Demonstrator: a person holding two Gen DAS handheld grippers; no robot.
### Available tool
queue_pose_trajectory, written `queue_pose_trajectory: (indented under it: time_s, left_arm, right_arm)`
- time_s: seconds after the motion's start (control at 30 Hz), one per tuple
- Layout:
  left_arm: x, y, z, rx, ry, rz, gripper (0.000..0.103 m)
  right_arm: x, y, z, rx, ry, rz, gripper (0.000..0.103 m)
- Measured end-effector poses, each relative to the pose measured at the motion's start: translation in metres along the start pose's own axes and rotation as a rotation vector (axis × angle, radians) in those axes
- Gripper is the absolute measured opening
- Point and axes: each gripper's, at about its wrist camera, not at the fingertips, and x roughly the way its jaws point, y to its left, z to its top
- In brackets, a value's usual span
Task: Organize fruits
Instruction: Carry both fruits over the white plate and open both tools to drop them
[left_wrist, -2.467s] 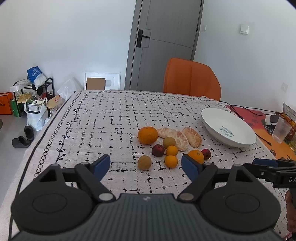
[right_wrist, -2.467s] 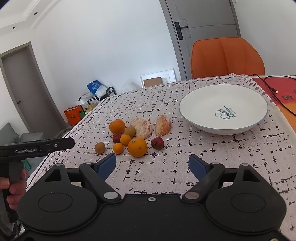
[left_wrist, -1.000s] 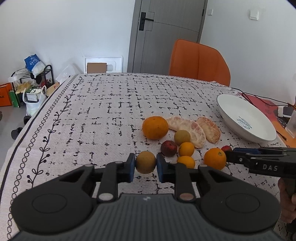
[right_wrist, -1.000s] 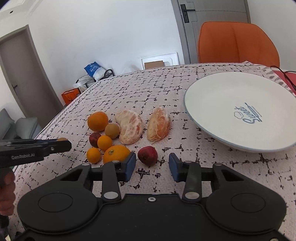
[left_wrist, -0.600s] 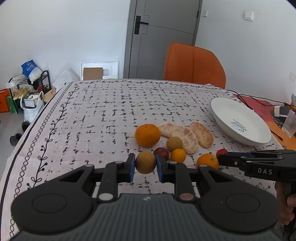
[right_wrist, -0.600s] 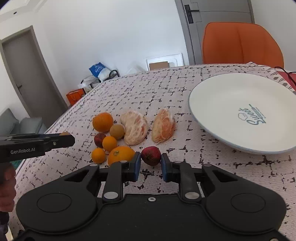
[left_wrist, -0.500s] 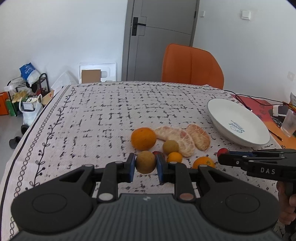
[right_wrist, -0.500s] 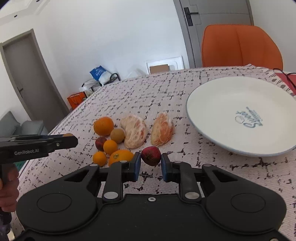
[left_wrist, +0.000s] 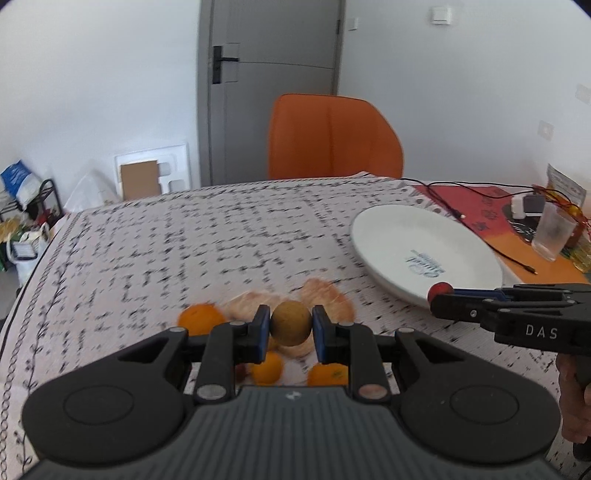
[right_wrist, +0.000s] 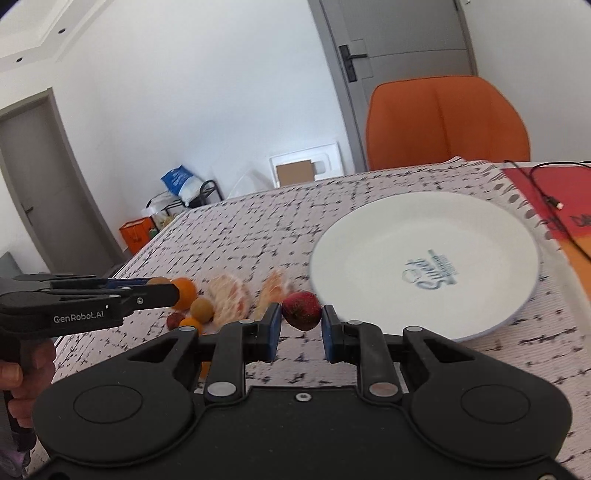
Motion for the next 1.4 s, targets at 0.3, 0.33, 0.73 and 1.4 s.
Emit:
queue_pose_trajectory:
  time_s: [0.3, 0.33, 0.73, 1.4]
  left_arm:
    - [0.020, -0.028, 0.014, 0.044, 0.005, -0.047, 0.023]
    - [0.023, -0.031, 0.015, 0.048, 0.008, -0.051, 0.023]
    - [0.055, -0.068, 0.030, 0.094, 0.023, -0.117, 0.023]
    - [0.055, -0.073, 0.036, 0.063, -0.012, -0.129, 0.050]
  right_arm:
    - [-0.009, -0.030, 0.001, 0.042, -0.022, -0.054, 0.022]
    - [-0.009, -0.033, 0.001, 0.048, -0.022, -0.059, 0.022]
    - [-0.014, -0.054, -0.002, 0.065, -0.022, -0.122, 0.023]
    - [-0.034, -0.065, -0.009, 0.116, -0.072, -0.184, 0.035]
